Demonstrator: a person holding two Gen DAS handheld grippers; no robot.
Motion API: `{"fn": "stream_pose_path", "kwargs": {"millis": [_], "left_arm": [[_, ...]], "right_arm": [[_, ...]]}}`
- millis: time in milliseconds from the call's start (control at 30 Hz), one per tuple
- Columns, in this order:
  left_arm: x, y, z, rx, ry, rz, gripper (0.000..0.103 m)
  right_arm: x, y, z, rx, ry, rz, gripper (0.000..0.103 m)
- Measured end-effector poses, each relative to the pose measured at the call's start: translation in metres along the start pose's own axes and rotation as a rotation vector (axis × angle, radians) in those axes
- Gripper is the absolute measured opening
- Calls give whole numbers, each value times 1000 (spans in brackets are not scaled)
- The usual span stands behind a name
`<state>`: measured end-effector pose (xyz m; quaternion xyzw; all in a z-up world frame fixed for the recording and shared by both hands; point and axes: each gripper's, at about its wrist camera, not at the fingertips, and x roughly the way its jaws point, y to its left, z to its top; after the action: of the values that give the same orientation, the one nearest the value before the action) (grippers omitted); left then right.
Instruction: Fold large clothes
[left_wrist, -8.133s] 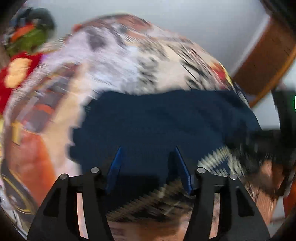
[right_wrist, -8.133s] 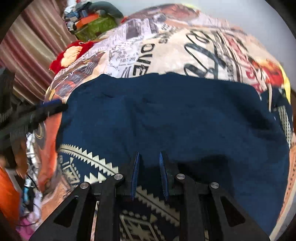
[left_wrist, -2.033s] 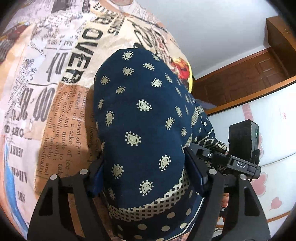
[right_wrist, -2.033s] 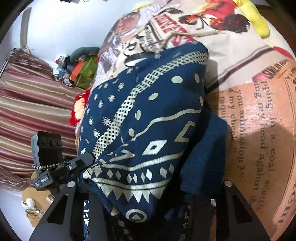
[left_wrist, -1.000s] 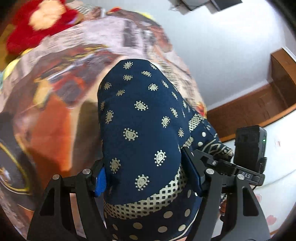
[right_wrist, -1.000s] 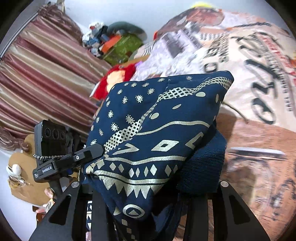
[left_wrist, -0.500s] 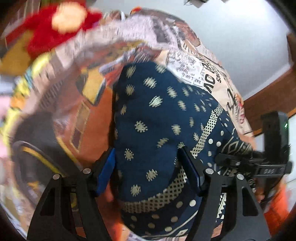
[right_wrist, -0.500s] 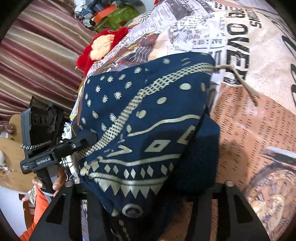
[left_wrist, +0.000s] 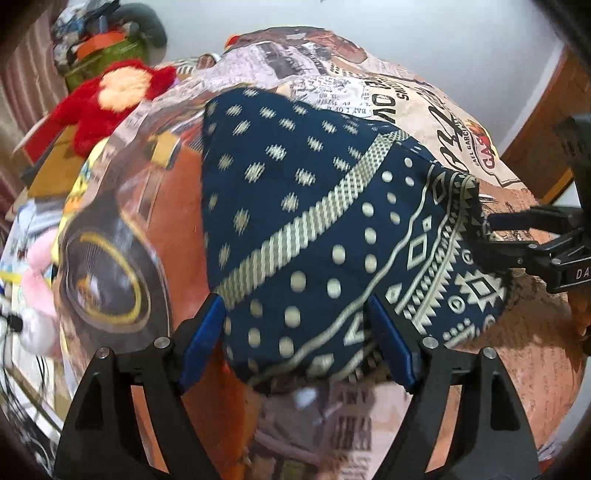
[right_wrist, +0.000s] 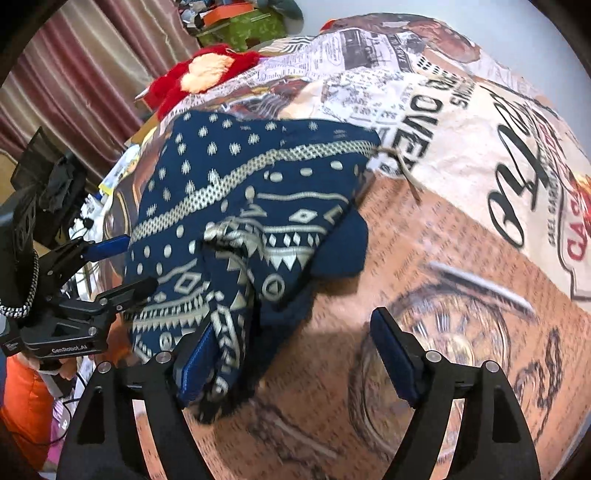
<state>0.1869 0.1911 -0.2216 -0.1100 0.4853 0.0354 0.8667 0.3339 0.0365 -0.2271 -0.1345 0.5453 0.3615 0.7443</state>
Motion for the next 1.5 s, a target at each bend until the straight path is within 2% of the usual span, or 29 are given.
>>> {"fn": "stream_pose_path", "kwargs": {"millis": [167, 233, 300, 433, 567, 667, 833, 967, 1067, 1167, 1300, 1500], "left_arm": [[-25, -7, -14, 9, -12, 76, 79], [-43, -10, -15, 19, -42, 99, 79], [-69, -16, -12, 23, -105, 110, 79], [-126, -33, -2, 34, -264, 114, 79], [-200, -55, 1, 56, -475, 58, 79], [-245, -69, -4, 53, -604, 40, 79], [-300, -89, -23, 36, -767, 36, 79], [-328, -102, -48, 37, -870, 72, 79], [-337, -109, -64, 33, -917, 123, 79], [-337, -110, -75, 9, -929, 137, 79], [-328, -110, -85, -3, -899, 146, 80], [-314, -107, -86, -23, -849, 136, 80]], "right_arm": [[-23, -9, -27, 37, -26, -3, 79], [-40, -7, -32, 55, -64, -11, 79], [-56, -1, -35, 54, -112, -19, 79], [-110, 20, -39, 22, -268, -14, 79], [-179, 49, -47, -13, -484, 4, 79], [-229, 70, -60, -29, -647, 21, 79], [-293, 104, -93, -57, -869, 30, 79], [-317, 128, -124, -80, -983, 12, 79], [-325, 142, -144, -76, -1033, 2, 79], [-324, 150, -159, -46, -1052, -11, 79], [-318, 151, -174, -6, -1042, -30, 88], [-313, 150, -183, -2, -1019, -82, 90]]}}
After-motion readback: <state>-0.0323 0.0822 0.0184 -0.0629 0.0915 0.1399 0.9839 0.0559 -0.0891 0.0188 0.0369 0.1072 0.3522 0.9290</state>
